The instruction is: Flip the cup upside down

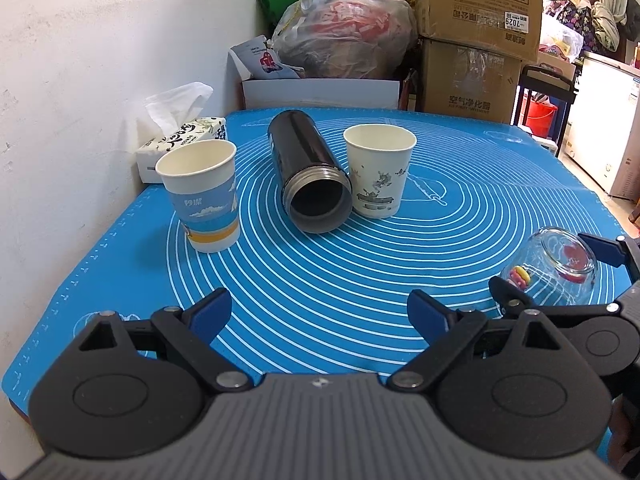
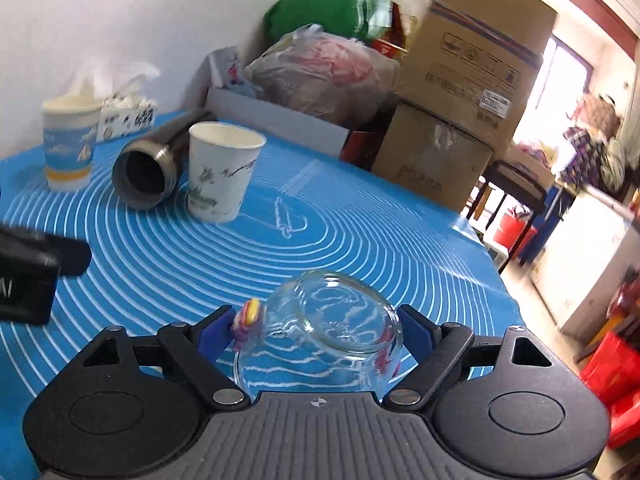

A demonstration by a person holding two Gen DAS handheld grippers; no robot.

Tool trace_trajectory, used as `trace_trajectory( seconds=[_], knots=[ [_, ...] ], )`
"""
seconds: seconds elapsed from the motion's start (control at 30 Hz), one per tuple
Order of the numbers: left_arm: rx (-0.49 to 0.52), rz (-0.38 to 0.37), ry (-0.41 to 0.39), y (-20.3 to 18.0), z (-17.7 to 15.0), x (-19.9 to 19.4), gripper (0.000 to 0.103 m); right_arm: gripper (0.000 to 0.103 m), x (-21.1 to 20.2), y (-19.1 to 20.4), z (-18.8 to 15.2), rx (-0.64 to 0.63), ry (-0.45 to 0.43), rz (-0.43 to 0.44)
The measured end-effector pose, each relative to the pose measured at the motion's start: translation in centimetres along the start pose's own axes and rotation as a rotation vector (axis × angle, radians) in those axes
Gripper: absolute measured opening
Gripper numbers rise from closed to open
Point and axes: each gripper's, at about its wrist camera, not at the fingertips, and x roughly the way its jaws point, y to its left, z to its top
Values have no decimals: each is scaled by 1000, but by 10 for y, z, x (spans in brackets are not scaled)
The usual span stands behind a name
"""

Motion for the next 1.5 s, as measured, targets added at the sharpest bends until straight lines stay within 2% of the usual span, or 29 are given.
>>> trace_trajectory(
  seconds=[0.27, 0.37, 0.53, 0.67, 0.97, 1.17, 1.5],
  knots=[
    [-2, -4, -3, -2, 0, 0, 94, 92, -2, -10, -3, 41, 7, 37],
    [-11, -15, -8, -3, 1, -2, 94, 99, -8, -18, 0, 74, 10, 57],
    [2, -16, -46, -9, 2, -18, 94, 103, -37, -38, 6, 129, -1, 41],
    [39, -9, -55, -14, -7, -38, 94, 103, -62, -58, 6, 220, 40, 62],
    [44, -37, -41, -15, -25, -75, 94, 103, -113, -70, -18, 303, 85, 116],
    [42, -36, -25, -17, -40, -83, 94, 103, -141, -67, -35, 317, 58, 96],
    [62, -42, -10, -21, -57, -87, 94, 103, -154, -61, -62, 314, 50, 78]
  ],
)
